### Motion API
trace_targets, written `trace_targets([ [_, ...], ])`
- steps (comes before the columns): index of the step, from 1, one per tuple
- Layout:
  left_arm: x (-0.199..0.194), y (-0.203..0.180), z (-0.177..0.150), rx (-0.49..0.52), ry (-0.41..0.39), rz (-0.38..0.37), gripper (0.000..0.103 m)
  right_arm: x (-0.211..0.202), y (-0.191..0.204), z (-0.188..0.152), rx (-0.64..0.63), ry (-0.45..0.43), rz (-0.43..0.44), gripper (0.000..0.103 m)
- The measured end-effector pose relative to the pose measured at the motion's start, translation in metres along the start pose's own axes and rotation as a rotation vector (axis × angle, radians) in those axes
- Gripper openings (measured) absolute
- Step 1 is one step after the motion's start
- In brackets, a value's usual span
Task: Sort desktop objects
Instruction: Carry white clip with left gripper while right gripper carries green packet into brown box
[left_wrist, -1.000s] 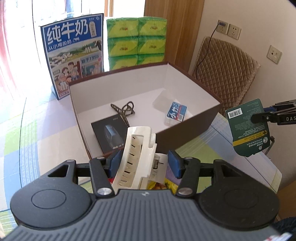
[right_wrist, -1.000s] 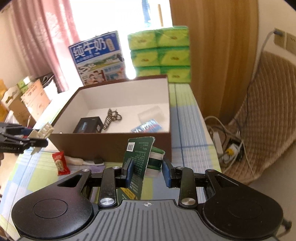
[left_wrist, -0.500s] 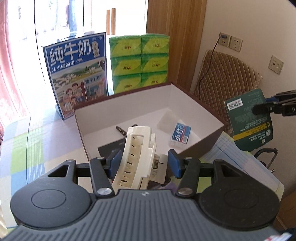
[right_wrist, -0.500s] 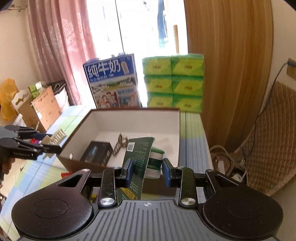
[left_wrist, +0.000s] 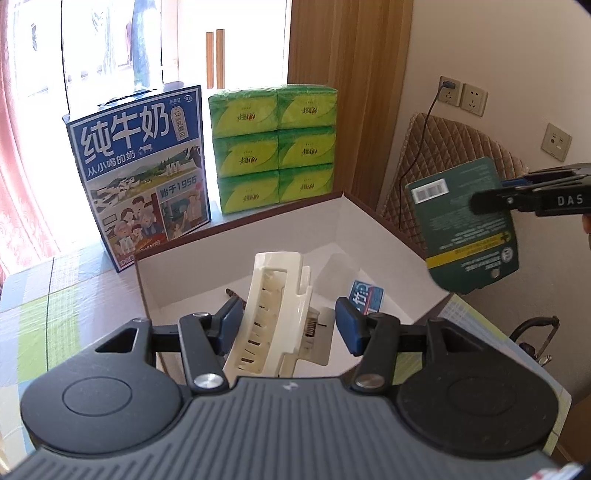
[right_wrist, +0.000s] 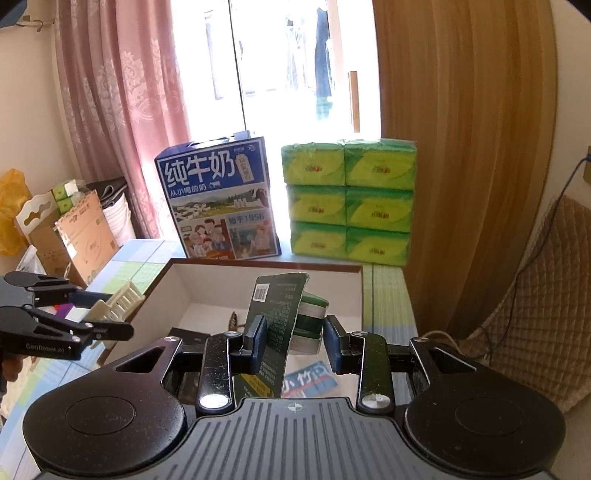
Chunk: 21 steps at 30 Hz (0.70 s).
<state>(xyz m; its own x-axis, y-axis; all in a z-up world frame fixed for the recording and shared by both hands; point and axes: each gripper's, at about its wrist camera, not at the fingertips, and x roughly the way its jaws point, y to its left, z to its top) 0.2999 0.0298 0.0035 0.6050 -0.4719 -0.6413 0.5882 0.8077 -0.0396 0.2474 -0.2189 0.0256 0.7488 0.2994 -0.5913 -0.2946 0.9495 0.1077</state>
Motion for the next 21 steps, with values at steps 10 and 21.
trace_targets([
  [10,0.037,0.007,0.012,-0.079,0.035,0.006,0.050,0.060,0.012,0.004,0.018,0.071,0.027,0.031],
  [21,0.082,0.036,-0.001,-0.214,0.173,0.102,0.050,0.132,0.013,-0.018,0.091,0.217,0.039,0.030],
])
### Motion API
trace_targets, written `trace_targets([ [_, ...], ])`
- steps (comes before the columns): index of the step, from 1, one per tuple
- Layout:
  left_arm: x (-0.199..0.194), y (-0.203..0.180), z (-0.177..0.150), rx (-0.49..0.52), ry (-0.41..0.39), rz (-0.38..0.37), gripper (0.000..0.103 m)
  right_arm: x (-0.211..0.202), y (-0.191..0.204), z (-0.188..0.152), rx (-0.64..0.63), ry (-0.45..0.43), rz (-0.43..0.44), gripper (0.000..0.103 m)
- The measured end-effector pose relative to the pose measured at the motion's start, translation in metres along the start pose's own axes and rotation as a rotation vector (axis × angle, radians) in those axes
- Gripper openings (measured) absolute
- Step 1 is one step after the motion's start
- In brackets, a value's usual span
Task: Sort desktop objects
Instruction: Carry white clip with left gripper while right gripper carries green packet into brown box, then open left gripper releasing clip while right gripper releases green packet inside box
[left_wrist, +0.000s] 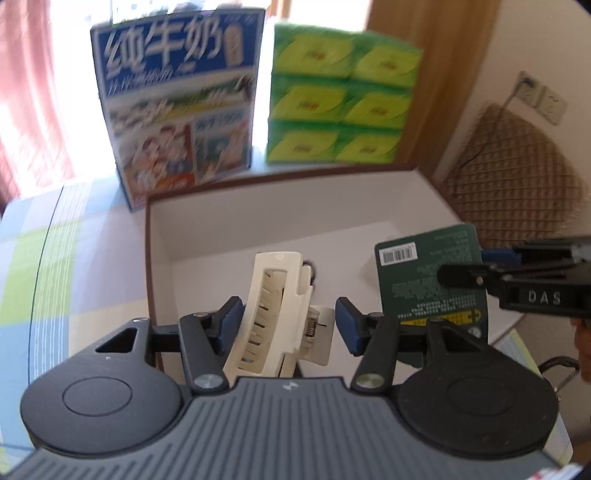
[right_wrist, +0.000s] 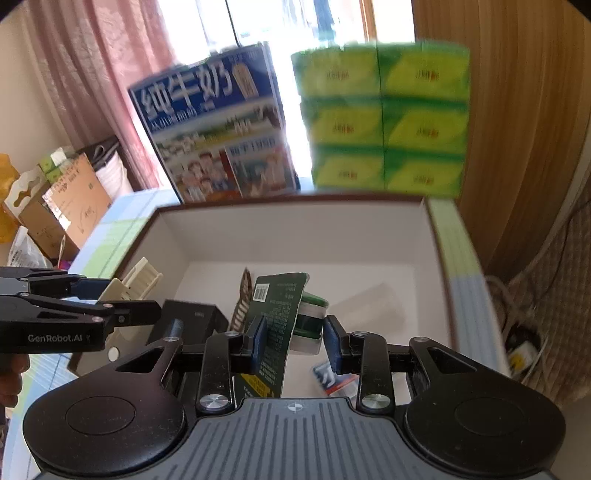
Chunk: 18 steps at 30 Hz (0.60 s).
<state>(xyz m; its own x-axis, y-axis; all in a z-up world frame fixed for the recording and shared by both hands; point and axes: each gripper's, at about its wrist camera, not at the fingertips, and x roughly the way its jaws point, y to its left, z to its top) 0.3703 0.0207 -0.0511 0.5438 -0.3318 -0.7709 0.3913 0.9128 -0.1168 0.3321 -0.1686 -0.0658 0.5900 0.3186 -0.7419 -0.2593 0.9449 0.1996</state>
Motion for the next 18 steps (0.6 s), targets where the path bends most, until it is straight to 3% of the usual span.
trace_targets([
  [6,0.026,0.013,-0.006,-0.054,0.072,0.041,0.050,0.024,-0.008,-0.005,0.045,0.059,0.014,0.029],
  [18,0.047,0.009,-0.008,-0.010,0.115,0.099,0.050,0.052,-0.018,-0.007,0.097,0.104,0.018,0.029],
])
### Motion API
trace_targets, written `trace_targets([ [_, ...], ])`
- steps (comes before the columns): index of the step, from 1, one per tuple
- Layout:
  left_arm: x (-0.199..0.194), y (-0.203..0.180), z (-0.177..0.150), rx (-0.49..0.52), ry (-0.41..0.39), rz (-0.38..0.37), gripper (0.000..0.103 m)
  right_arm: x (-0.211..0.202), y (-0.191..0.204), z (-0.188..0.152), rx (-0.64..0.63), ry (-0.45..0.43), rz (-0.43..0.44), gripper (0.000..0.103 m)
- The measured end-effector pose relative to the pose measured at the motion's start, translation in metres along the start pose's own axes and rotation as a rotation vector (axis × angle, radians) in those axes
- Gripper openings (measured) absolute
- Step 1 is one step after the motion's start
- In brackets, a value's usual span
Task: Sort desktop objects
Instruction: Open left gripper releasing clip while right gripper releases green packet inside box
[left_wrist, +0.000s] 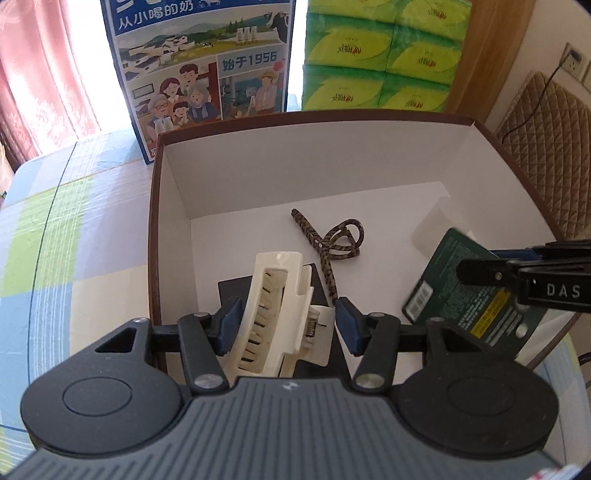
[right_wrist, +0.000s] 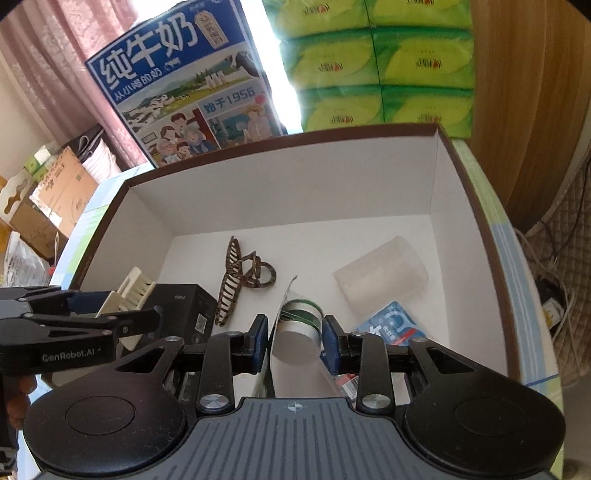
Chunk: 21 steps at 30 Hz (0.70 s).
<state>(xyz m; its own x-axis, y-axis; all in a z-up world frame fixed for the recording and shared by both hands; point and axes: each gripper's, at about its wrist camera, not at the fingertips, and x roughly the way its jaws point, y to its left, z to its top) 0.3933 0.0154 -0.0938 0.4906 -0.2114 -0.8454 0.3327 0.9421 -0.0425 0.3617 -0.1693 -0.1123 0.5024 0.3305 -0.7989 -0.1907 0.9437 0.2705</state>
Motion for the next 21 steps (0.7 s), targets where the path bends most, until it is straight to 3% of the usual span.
trace_targets([
  [5,0.001,0.000,0.002,0.003,0.001,-0.001,0.052,0.006,0.001,0.001,0.014,0.000,0.012,0.028],
  [12,-0.001,0.000,0.003,-0.001,-0.001,-0.002,0.069,0.010,0.001,0.004,0.035,-0.014,0.063,0.029],
  [13,-0.001,0.000,0.003,0.001,0.000,0.000,0.075,0.010,0.000,0.005,0.045,-0.016,0.079,0.032],
  [16,-0.002,0.000,0.003,-0.001,0.002,0.004,0.080,0.005,-0.001,0.007,0.066,-0.052,0.060,0.079],
  [21,-0.005,0.001,0.002,-0.002,-0.002,-0.004,0.086,-0.004,0.002,0.009,-0.001,-0.082,0.004,0.084],
])
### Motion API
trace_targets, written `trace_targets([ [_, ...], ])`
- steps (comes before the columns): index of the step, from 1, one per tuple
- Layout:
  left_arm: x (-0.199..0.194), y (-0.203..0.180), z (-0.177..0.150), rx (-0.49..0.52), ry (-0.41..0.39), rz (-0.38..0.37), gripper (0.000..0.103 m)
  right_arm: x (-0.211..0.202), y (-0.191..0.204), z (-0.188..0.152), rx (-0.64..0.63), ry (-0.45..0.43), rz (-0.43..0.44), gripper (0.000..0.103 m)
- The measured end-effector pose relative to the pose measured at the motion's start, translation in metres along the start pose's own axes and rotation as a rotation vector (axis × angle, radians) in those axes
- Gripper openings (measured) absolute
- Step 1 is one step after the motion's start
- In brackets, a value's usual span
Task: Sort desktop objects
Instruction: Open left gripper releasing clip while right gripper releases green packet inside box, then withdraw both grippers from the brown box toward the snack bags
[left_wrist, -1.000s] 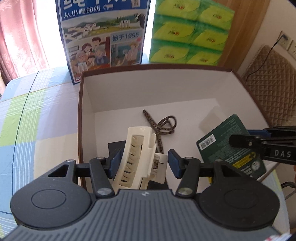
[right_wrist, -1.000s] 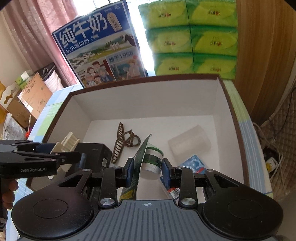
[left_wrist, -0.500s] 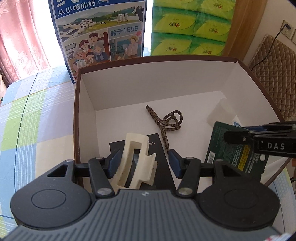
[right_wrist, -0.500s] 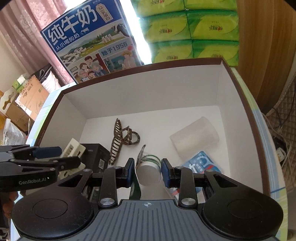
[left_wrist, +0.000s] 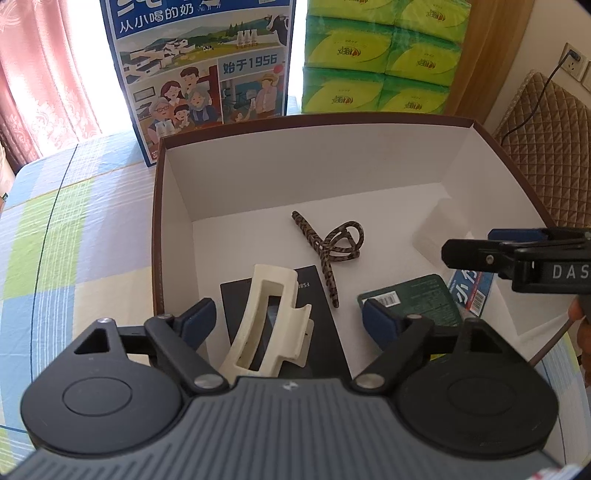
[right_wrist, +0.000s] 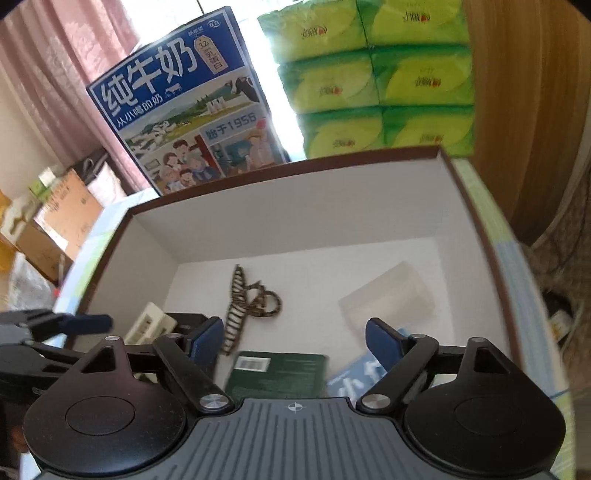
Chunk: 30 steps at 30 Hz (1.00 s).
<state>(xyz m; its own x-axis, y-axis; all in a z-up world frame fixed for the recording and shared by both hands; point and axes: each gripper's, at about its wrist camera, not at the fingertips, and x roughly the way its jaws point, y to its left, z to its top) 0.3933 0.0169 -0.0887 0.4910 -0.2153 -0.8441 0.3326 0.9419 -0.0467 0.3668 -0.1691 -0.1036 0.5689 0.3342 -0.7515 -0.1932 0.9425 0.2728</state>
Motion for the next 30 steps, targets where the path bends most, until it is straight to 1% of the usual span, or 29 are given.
trace_targets([
  [2,-0.002,0.000,0.000,0.004,-0.005,0.000,0.088,-0.003,0.001,0.000,-0.037,0.001,-0.013,0.090],
  [5,-0.005,-0.002,0.001,0.010,-0.011,0.000,0.092,-0.009,0.004,-0.004,-0.076,0.000,-0.045,0.095],
  [7,-0.007,-0.002,0.001,0.012,-0.013,-0.001,0.097,-0.013,0.005,-0.007,-0.101,0.002,-0.059,0.097],
  [11,-0.012,-0.005,0.000,0.016,-0.022,0.010,0.100,-0.021,0.007,-0.014,-0.124,0.008,-0.085,0.101],
  [13,-0.015,-0.005,-0.002,0.016,-0.030,0.011,0.100,-0.026,0.008,-0.018,-0.133,-0.002,-0.094,0.101],
  [16,-0.025,-0.007,-0.006,0.024,-0.064,0.002,0.100,-0.036,0.010,-0.025,-0.142,-0.024,-0.108,0.101],
  [20,-0.044,-0.008,-0.013,0.035,-0.141,0.007,0.100,-0.052,0.015,-0.037,-0.149,-0.063,-0.121,0.101],
  [23,-0.062,-0.005,-0.020,0.019,-0.198,0.003,0.100,-0.061,0.017,-0.045,-0.139,-0.086,-0.142,0.101],
  [30,-0.094,0.002,-0.034,0.011,-0.245,0.030,0.100,-0.088,0.022,-0.060,-0.091,-0.144,-0.177,0.101],
])
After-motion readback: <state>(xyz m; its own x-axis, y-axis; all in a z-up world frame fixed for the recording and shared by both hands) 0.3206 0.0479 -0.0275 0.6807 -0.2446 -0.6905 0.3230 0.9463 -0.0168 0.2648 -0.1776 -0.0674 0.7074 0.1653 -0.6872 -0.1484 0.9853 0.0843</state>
